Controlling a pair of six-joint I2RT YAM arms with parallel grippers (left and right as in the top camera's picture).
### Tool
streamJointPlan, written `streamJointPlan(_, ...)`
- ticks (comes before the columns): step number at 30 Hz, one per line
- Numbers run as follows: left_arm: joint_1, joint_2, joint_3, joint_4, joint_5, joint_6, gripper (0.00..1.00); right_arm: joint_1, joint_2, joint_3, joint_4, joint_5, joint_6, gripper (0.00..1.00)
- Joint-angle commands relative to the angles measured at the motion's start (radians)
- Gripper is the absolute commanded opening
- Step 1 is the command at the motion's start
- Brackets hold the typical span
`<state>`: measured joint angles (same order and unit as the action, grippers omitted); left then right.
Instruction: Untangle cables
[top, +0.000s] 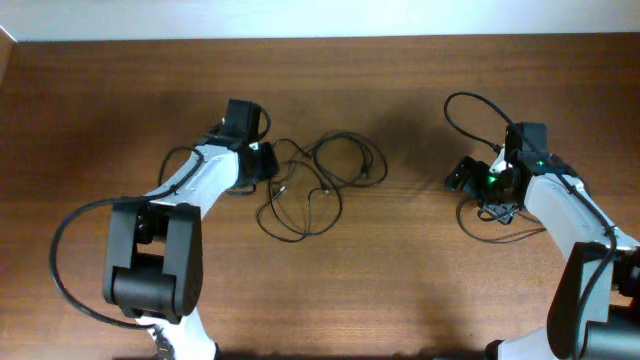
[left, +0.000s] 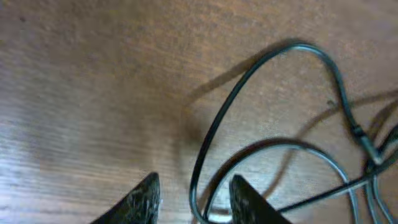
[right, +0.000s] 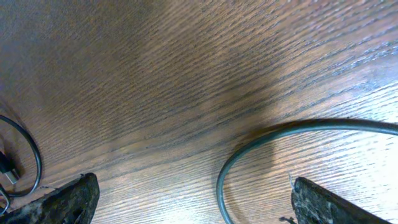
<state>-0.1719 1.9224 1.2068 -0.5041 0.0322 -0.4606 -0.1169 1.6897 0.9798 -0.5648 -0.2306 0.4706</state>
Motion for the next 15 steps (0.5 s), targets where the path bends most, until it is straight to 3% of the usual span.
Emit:
streamJointPlan(1,-0.005,-0.006,-0.078,0.077,-0.01,0.005,0.34,0.005,0.005,0.01,0.0,-0.002,-0.003,0.98)
streamJointPlan(4,-0.005,-0.006,-0.117,0.119,-0.01,0.005,0.29,0.005,0.005,0.01,0.0,-0.002,-0.003,0.98)
streamJointPlan(5,-0.005,-0.006,-0.121,0.122,-0.01,0.005,0.1,0.005,0.005,0.01,0.0,-0.002,-0.003,0.98)
streamJointPlan(6,-0.005,-0.006,-0.121,0.132,-0.01,0.006,0.0,0.005,0.005,0.01,0.0,-0.002,-0.003,0.98)
streamJointPlan(9,-0.005,-0.024,-0.088,0.165,-0.009,0.089,0.0,0.005,0.005,0.01,0.0,-0.002,-0.003,0.99)
streamJointPlan(15,-0.004,-0.3,0.016,0.13,0.159,0.037,0.0,0.005,0.005,0.01,0.0,-0.002,-0.003,0.98)
